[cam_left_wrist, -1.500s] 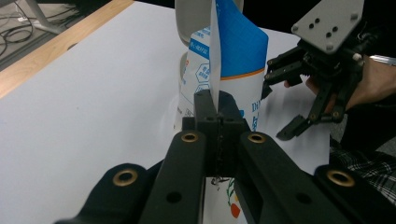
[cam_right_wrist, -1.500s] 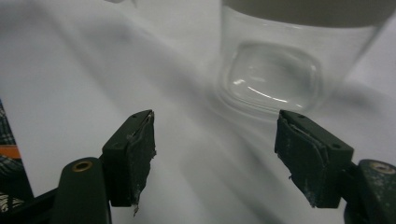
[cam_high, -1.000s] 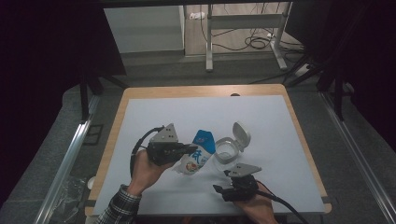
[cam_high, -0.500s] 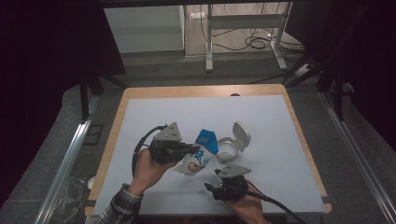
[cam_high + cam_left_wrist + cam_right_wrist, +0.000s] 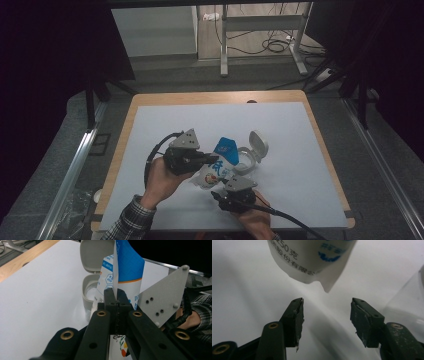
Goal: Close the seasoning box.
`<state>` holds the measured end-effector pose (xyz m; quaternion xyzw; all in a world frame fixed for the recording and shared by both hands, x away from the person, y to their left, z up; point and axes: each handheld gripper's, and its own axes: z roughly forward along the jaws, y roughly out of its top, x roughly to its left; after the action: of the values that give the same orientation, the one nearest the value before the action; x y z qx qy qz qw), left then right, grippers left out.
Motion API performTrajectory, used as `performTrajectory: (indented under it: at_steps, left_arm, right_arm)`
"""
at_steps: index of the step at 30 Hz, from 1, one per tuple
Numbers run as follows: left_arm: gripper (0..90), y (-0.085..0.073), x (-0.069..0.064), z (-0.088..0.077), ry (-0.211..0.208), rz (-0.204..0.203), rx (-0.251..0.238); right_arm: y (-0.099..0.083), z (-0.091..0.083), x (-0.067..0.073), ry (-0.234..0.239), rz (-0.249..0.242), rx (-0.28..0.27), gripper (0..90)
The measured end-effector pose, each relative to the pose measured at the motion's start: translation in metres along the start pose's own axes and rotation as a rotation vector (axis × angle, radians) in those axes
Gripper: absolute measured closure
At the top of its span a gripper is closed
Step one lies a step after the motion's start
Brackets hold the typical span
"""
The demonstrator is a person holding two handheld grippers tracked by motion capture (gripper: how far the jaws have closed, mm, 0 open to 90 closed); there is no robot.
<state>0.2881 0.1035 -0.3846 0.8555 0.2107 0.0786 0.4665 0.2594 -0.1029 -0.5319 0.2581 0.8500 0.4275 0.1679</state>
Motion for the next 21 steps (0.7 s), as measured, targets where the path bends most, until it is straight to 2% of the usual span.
performTrajectory:
  at_steps: [10,15,16,17,21]
  left_arm:
    - [90.0,0.008,-0.003,-0.001,-0.008,0.003,0.002]
    - [90.0,0.011,-0.005,-0.004,-0.006,0.003,-0.004]
    - [90.0,0.012,-0.005,-0.004,-0.007,0.005,-0.005]
    - [90.0,0.012,-0.005,-0.005,-0.007,0.006,-0.005]
    - [90.0,0.014,-0.005,-0.005,-0.014,-0.004,-0.006]
  right_arm:
    - [0.005,0.009,0.005,-0.036,-0.022,-0.056,46.5]
    - [0.007,0.01,0.005,-0.073,-0.037,-0.108,46.5]
    - [0.007,0.01,0.005,-0.084,-0.055,-0.11,46.5]
    - [0.008,0.011,0.006,-0.086,-0.047,-0.124,46.5]
    - [0.008,0.012,0.006,-0.105,-0.061,-0.163,46.4]
